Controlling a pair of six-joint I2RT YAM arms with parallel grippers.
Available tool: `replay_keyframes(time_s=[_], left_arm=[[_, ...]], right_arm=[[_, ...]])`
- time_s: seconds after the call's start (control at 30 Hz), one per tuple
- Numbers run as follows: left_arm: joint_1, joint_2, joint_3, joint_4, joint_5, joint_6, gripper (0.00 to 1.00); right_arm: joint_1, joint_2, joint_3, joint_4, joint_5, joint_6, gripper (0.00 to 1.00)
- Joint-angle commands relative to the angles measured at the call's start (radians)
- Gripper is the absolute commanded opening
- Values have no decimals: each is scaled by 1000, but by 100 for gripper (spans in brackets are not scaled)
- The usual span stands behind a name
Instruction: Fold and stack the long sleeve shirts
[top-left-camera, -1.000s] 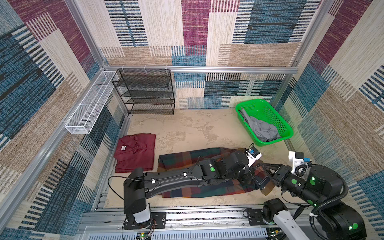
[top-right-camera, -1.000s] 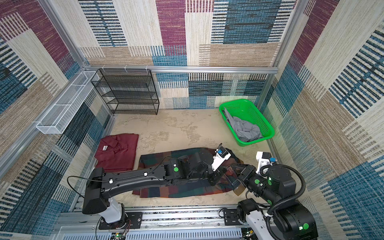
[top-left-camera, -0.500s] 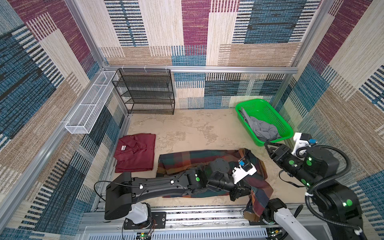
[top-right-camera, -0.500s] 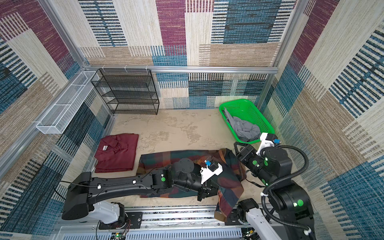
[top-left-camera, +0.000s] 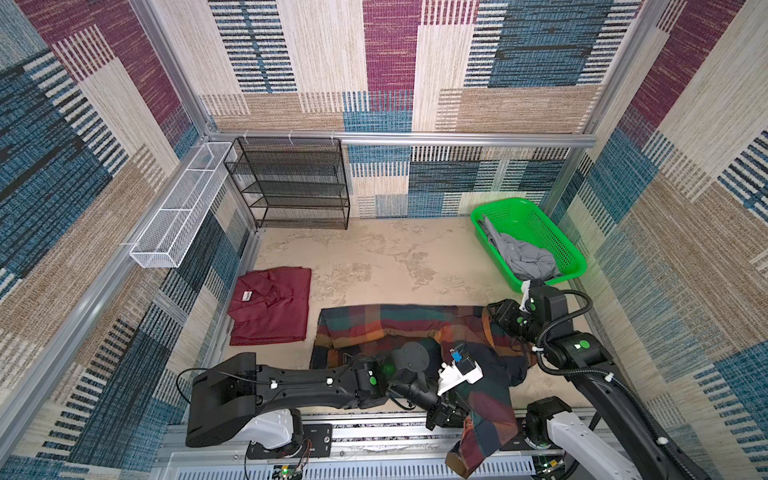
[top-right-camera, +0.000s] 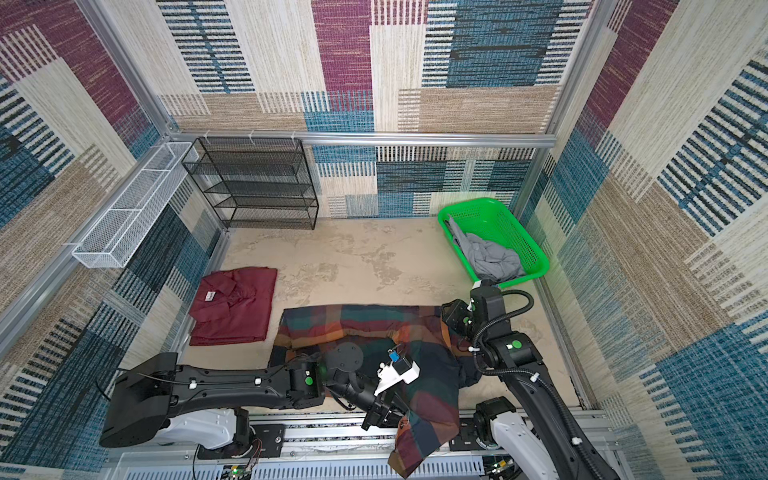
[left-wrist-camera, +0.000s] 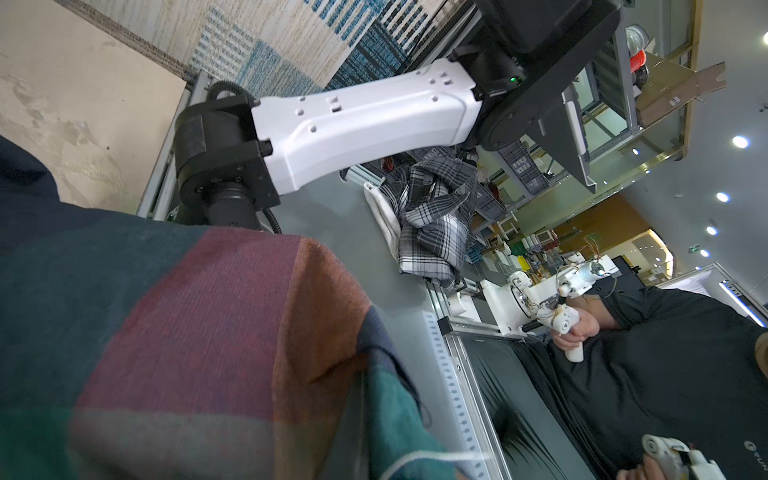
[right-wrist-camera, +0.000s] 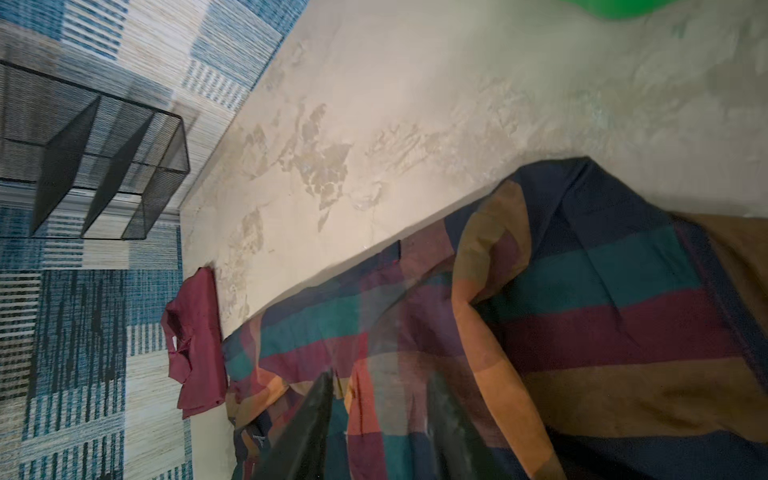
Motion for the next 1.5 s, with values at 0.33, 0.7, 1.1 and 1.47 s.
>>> replay_keyframes(time_s=[0.33, 0.7, 1.1, 1.47], left_arm=[[-19, 22, -115, 29, -13, -28, 0], [5, -288, 38, -752, -405, 299, 63], [514, -394, 60, -911, -734, 174, 84], [909, 15, 115, -822, -631, -49, 72]], right_arm=[[1, 131, -77, 322, 37, 19, 26], [-1, 295, -125, 412, 40, 21, 20], [-10, 322, -248, 470, 102, 11, 20], [-22, 652, -111, 595, 57, -5, 17]])
